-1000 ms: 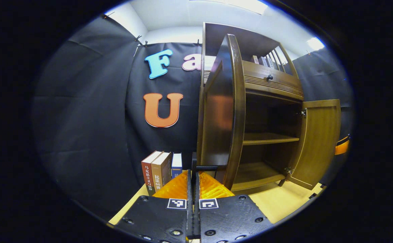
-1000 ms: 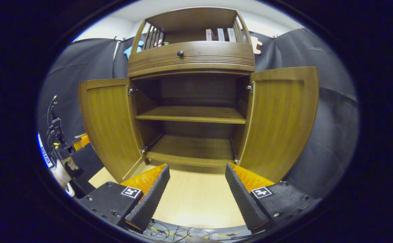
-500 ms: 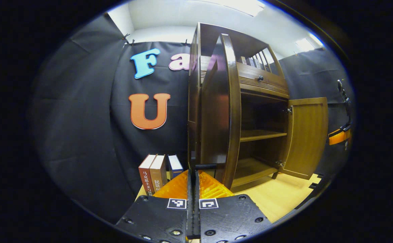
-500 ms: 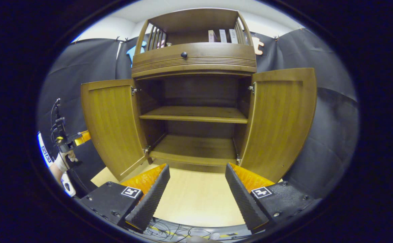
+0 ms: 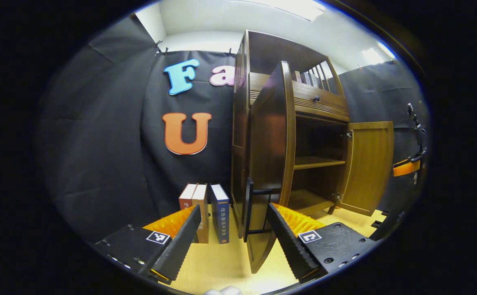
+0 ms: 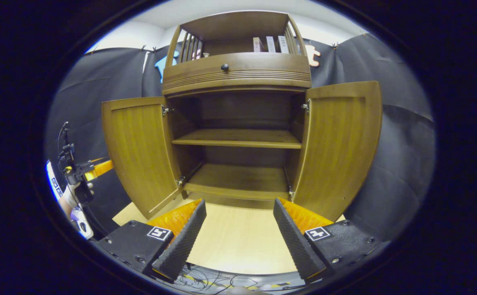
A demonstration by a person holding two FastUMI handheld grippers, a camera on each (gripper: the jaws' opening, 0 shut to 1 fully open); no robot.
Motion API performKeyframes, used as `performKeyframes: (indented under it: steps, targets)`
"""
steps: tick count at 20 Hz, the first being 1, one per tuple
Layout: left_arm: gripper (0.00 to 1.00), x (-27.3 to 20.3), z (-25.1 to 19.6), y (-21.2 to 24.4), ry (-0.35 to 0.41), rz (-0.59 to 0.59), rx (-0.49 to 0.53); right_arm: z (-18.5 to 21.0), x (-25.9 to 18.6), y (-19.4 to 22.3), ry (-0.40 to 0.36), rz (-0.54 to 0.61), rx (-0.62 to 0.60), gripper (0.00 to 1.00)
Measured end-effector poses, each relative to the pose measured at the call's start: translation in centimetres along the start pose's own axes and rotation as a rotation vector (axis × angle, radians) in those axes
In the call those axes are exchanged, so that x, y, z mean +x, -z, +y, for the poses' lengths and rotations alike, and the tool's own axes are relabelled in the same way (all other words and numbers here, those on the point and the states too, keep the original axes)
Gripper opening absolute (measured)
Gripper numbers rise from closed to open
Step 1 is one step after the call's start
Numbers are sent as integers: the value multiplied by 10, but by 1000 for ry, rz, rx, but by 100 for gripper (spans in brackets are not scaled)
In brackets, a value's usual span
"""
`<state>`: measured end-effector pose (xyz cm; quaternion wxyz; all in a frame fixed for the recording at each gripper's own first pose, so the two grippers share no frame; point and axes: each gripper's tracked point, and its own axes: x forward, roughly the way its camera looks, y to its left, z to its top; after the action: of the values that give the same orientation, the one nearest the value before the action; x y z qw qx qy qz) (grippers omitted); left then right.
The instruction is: Open the right door of the double-door shoe cabinet with the right hand, and open the left door with the left hand.
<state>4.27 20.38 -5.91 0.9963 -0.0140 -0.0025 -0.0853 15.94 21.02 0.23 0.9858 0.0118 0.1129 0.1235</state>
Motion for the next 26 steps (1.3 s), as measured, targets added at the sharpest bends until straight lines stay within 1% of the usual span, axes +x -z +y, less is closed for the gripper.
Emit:
performKeyframes:
  steps: [1, 2, 3, 4, 5, 6, 8, 11, 12, 13, 14, 16, 17, 18, 19, 20, 21, 26]
  targets:
    - [98, -8, 1, -4, -38, 3, 7, 0, -1, -1, -8, -7, -1, 100]
    - [96, -18, 0, -10, -78, 3, 5, 0, -2, -3, -17, -15, -4, 100]
    - [100, -26, -6, -16, -111, -3, -3, 1, -3, -5, -29, -23, -7, 100]
    - [95, -34, -14, -23, -141, -9, -11, -1, -3, -7, -38, -31, -10, 100]
    - [100, -41, -22, -31, -169, -15, -14, -3, -4, -10, -49, -37, -12, 100]
    - [95, -48, -31, -38, -200, -19, -19, -5, -5, -13, -62, -41, -12, 100]
    - [95, -58, -58, -56, -230, -38, -46, -13, -9, -20, -78, -54, -13, 100]
    - [95, -62, -95, -78, -257, -59, -122, -26, -15, -31, -91, -86, -14, 100]
    - [100, -62, -106, -85, -267, -63, -134, -31, -18, -35, -93, -97, -9, 100]
    - [100, -63, -116, -90, -282, -68, -140, -37, -21, -37, -94, -107, -5, 100]
    - [95, -64, -125, -94, -296, -66, -138, -42, -23, -40, -90, -115, -2, 100]
    - [95, -61, -148, -98, -309, -60, -134, -56, -28, -45, -78, -130, 2, 100]
    - [100, -60, -162, -98, -305, -55, -138, -62, -30, -45, -70, -135, 8, 100]
    - [100, -57, -178, -97, -292, -52, -143, -68, -32, -47, -65, -140, 14, 100]
    - [95, -54, -193, -95, -282, -45, -142, -73, -32, -47, -54, -142, 19, 100]
    - [100, -52, -206, -91, -278, -34, -137, -78, -33, -47, -45, -143, 18, 100]
    - [95, -49, -216, -89, -276, -22, -126, -82, -34, -48, -34, -150, 16, 100]
    - [95, -40, -260, -77, -261, 3, -38, -97, -35, -48, -13, -160, 10, 100]
